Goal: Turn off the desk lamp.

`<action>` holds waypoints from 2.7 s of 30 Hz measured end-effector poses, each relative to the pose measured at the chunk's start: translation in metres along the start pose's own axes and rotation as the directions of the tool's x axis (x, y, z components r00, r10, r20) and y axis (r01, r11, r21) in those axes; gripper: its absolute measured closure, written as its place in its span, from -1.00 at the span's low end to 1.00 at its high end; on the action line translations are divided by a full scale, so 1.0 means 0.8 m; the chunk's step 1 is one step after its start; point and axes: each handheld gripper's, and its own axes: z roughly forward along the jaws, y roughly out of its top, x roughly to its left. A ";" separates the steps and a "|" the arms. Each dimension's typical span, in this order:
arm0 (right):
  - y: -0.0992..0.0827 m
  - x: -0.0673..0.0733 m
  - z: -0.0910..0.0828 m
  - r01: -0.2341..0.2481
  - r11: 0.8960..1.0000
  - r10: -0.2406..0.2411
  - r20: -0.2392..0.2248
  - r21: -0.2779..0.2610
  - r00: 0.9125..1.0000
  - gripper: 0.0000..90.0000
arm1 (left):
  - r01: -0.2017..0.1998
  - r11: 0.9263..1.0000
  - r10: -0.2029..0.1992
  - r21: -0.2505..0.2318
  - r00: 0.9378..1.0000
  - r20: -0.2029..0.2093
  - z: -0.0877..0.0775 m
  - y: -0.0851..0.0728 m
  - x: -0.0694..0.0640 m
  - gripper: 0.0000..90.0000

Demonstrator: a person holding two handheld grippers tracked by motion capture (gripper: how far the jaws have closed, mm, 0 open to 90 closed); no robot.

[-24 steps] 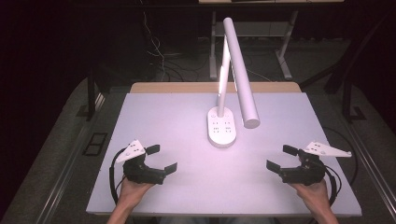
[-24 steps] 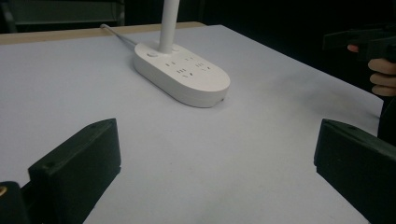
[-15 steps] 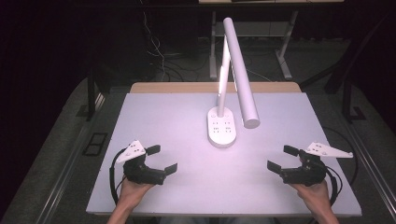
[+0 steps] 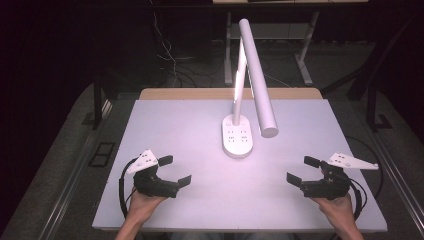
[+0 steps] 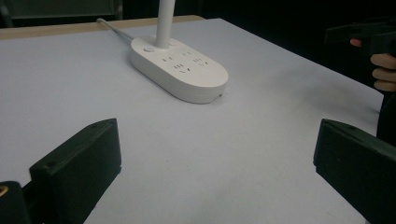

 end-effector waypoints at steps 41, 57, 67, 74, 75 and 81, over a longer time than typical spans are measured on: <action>-0.001 0.000 0.002 -0.002 1.000 0.002 -0.004 0.011 1.000 -0.99 | -0.018 0.983 0.015 0.181 1.000 0.022 0.077 0.114 0.040 -0.87; -0.002 0.000 0.001 0.002 1.000 -0.002 -0.008 0.014 1.000 -0.99 | 0.017 0.984 -0.016 0.179 1.000 -0.005 0.108 0.163 0.069 0.22; -0.003 -0.002 0.000 -0.001 1.000 0.001 -0.005 0.014 1.000 -0.99 | 0.005 0.971 -0.005 0.237 1.000 -0.004 0.146 0.173 0.085 0.49; -0.003 -0.003 -0.002 -0.005 1.000 0.005 -0.004 0.008 1.000 -0.99 | 0.038 0.973 -0.035 0.227 0.999 -0.019 0.171 0.177 0.090 0.82; -0.003 -0.003 -0.002 -0.005 1.000 0.005 -0.003 0.009 1.000 -0.99 | 0.033 0.972 -0.030 0.233 0.999 -0.018 0.174 0.179 0.091 0.87; -0.003 -0.004 -0.003 -0.004 1.000 0.004 -0.001 0.006 1.000 -0.99 | 0.037 0.967 -0.039 0.254 0.999 0.002 0.195 0.179 0.095 1.00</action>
